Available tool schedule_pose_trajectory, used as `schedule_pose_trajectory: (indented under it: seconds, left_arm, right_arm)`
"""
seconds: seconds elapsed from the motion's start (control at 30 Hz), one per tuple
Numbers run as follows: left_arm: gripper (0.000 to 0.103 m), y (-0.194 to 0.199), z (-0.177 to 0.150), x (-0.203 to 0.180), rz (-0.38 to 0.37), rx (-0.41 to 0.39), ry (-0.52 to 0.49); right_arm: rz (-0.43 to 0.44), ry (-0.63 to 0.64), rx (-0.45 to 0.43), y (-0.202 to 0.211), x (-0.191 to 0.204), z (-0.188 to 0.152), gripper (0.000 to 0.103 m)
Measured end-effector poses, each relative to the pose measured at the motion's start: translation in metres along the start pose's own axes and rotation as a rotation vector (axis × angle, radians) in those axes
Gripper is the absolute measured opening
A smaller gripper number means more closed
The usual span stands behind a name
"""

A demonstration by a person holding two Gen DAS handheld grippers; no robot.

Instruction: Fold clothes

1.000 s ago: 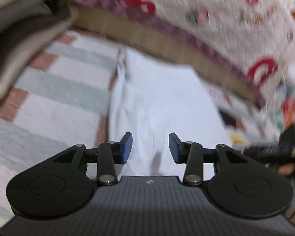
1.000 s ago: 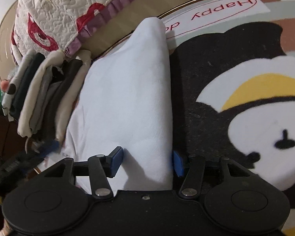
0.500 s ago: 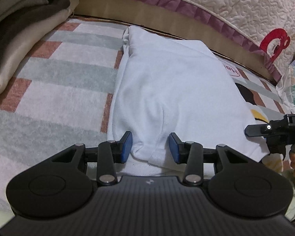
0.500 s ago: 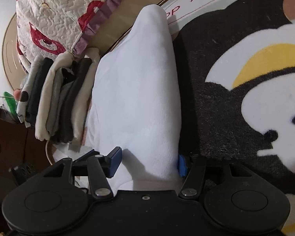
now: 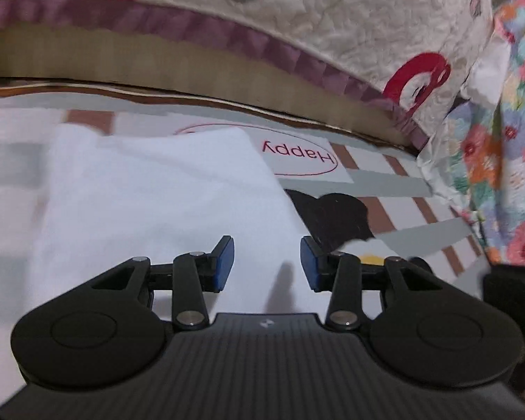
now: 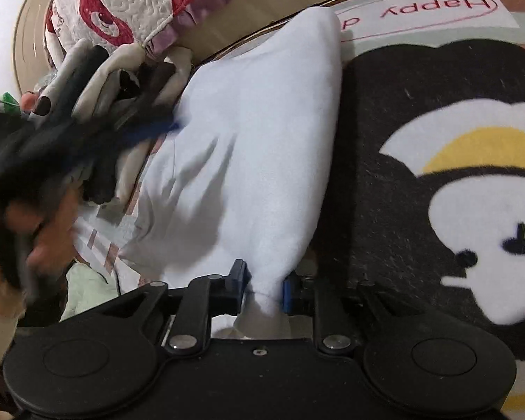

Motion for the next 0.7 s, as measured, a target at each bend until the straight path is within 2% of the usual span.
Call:
schedule_pose_trajectory:
  seconds: [0.07,0.13,0.2,0.3,0.37,0.4,0.47,0.57,0.63,0.7]
  left_arm:
    - [0.039,-0.035,0.004,0.01,0.061,0.063,-0.019]
    - [0.039,-0.05,0.013,0.02,0.113,0.056,-0.032]
    - [0.039,-0.053,0.026,0.035,0.195,0.038,-0.038]
    - [0.038,-0.046,0.036,0.058,0.269,0.033,-0.043]
    - [0.036,-0.03,0.039,0.065,0.327,-0.009,-0.056]
    - [0.037,-0.02,0.039,0.064,0.319,-0.041,-0.057]
    - [0.041,-0.001,0.031,0.057,0.248,-0.074,-0.052]
    - [0.041,0.01,0.004,0.052,0.233,0.014,-0.095]
    - [0.041,0.02,-0.01,0.052,0.286,0.017,-0.175]
    - [0.041,0.033,-0.014,0.057,0.302,-0.011,-0.165]
  right_arm:
    - [-0.002,0.018,-0.002,-0.001,-0.001,-0.001,0.024]
    - [-0.008,0.035,0.0,-0.001,-0.003,-0.002,0.024]
    - [-0.012,0.036,0.012,-0.004,-0.005,-0.004,0.024]
    - [-0.001,0.027,0.028,-0.006,-0.009,-0.003,0.024]
    - [0.0,0.031,0.03,-0.005,-0.01,-0.003,0.024]
    - [0.0,0.034,0.03,-0.005,-0.01,-0.003,0.025]
    - [0.0,0.039,0.031,-0.004,-0.01,-0.003,0.027]
    - [-0.001,0.047,0.031,-0.002,-0.011,-0.002,0.029]
    - [-0.002,0.052,0.032,-0.001,-0.011,-0.002,0.032]
    - [0.0,0.047,0.031,-0.001,-0.013,-0.001,0.033]
Point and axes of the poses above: each gripper's, at about its wrist camera, not at the fingertips, and y roughly against the way its jaws point, x to its left, z to its top, the point moved 7 cm from there along -y, roughly the way its jaws point, and after that the axes turned 13 degrees about -z, right-handed, at the moved point
